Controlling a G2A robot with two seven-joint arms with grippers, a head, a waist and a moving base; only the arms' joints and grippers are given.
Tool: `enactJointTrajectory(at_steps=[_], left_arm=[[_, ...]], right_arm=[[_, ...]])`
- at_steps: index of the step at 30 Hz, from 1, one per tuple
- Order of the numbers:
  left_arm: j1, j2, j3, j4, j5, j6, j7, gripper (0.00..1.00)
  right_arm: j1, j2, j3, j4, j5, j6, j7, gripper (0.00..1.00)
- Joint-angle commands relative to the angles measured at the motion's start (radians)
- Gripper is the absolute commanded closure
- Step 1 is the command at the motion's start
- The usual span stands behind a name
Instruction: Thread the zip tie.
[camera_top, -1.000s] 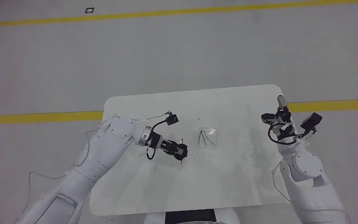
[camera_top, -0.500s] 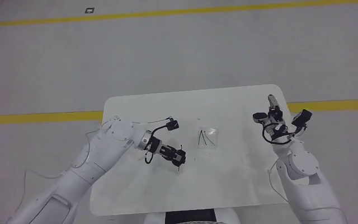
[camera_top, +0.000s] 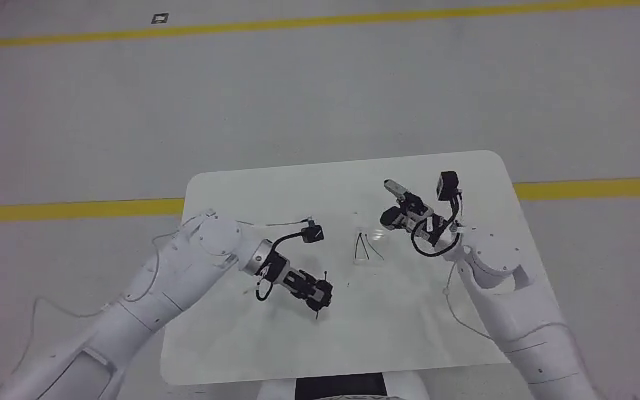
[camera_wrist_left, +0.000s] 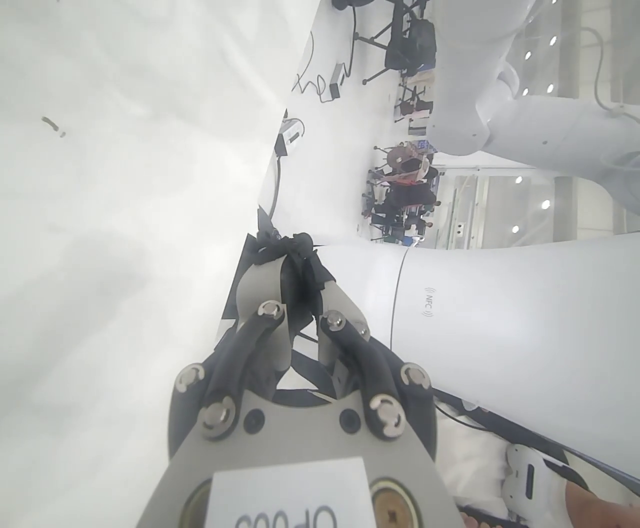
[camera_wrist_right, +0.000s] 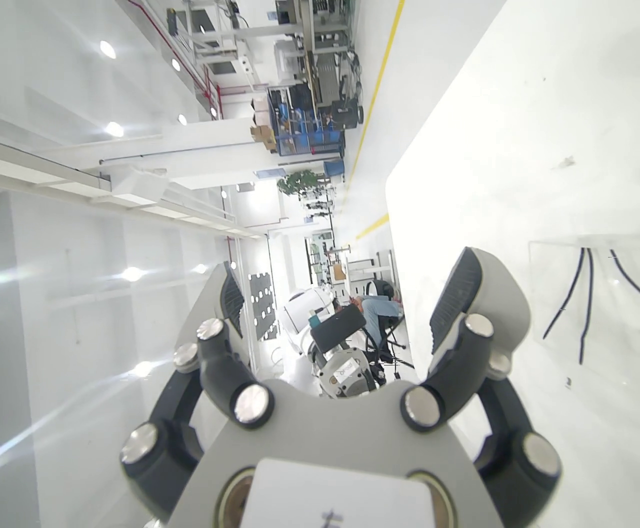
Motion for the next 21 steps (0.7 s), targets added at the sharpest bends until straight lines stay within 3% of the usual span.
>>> enactJointTrajectory(at_steps=[1,9,21], left_arm=[[0.000,0.000,0.000,0.000,0.001,0.000,0.000,1.00],[0.012,-0.001,0.005,-0.002,0.004,0.000,0.017,1.00],[0.005,0.014,0.017,-0.013,-0.037,0.000,0.000,1.00]], right_arm=[[0.001,0.000,0.000,0.001,-0.002,-0.003,-0.002,0.00],[-0.001,-0.002,-0.019,0.012,0.031,0.004,0.039,0.00],[0.156,-0.020,-0.147,0.184,0.144,0.075,0.312,0.00]])
